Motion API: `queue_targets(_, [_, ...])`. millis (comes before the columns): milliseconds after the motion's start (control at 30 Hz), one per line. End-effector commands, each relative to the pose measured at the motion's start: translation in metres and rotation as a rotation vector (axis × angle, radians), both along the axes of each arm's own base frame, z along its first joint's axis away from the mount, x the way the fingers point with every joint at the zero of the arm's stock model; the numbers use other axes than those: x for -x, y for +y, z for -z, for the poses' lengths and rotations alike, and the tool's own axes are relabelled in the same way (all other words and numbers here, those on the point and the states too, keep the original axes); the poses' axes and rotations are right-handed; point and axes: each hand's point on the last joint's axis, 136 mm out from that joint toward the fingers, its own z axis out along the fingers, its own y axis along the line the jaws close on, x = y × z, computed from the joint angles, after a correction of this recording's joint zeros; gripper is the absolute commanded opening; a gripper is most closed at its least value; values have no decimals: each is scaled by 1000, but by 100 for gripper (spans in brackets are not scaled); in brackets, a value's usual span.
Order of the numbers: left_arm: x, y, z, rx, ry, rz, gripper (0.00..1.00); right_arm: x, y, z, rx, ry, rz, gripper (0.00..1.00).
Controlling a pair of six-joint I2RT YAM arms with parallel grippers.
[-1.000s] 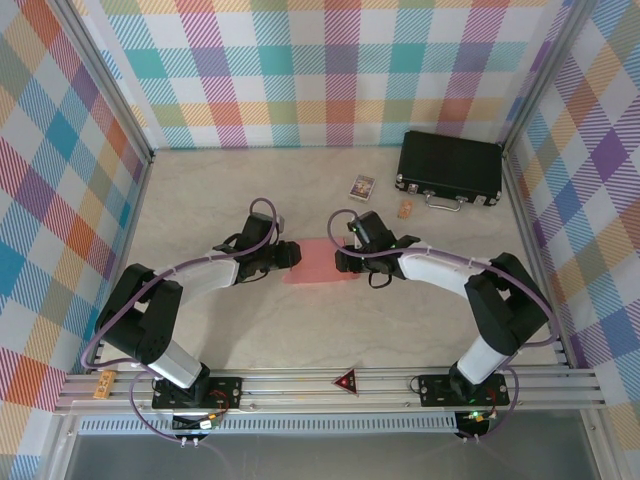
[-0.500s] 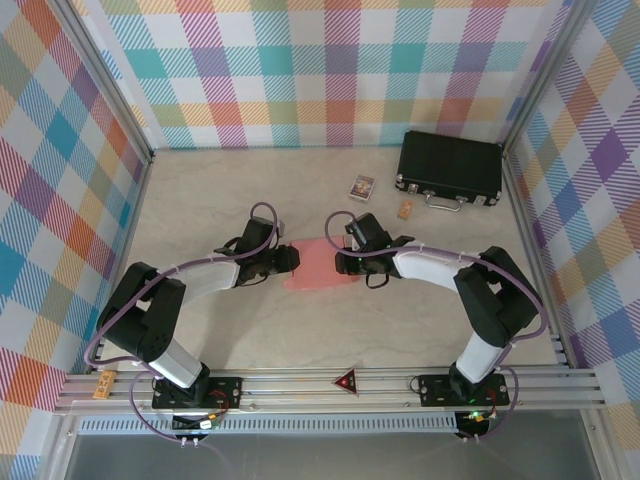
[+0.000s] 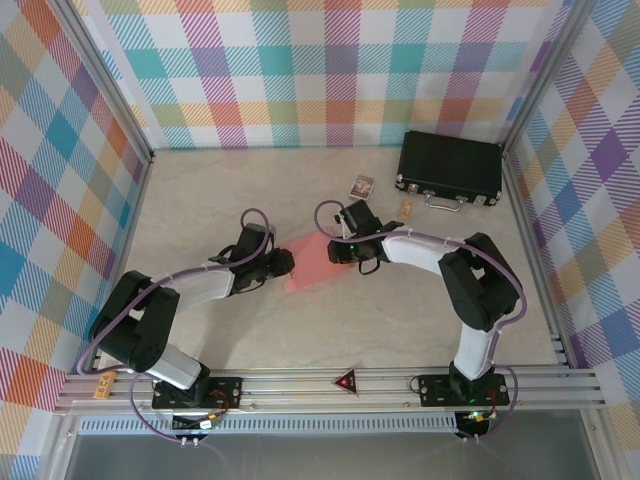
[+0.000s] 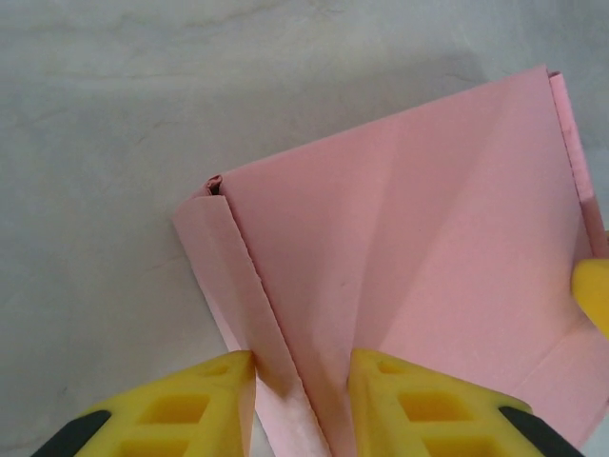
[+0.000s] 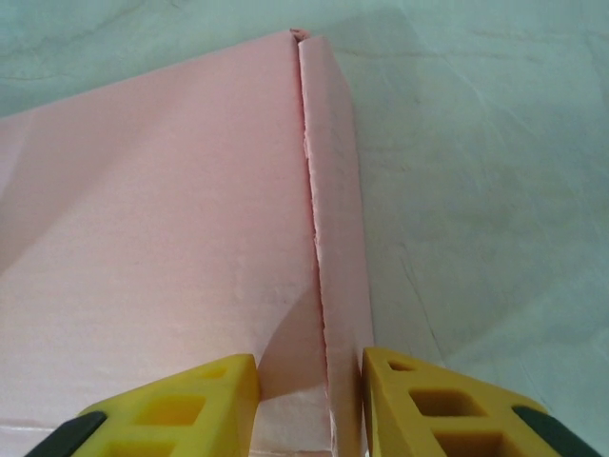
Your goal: Fold the paper box
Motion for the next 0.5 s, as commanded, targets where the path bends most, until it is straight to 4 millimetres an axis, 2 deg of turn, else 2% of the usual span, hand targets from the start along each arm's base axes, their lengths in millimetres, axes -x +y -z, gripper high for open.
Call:
queue_targets(0, [30, 2, 21, 34, 119, -37, 31, 11, 14, 20, 31, 64, -133, 35])
queue_targets(133, [45, 1, 25, 49, 131, -61, 32, -2, 25, 25, 62, 55, -195, 34])
queue_targets(333, [59, -16, 25, 103, 148, -36, 33, -21, 45, 21, 53, 21, -265, 34])
queue_targets(467, [65, -21, 23, 100, 152, -21, 35, -31, 49, 16, 70, 9, -259, 34])
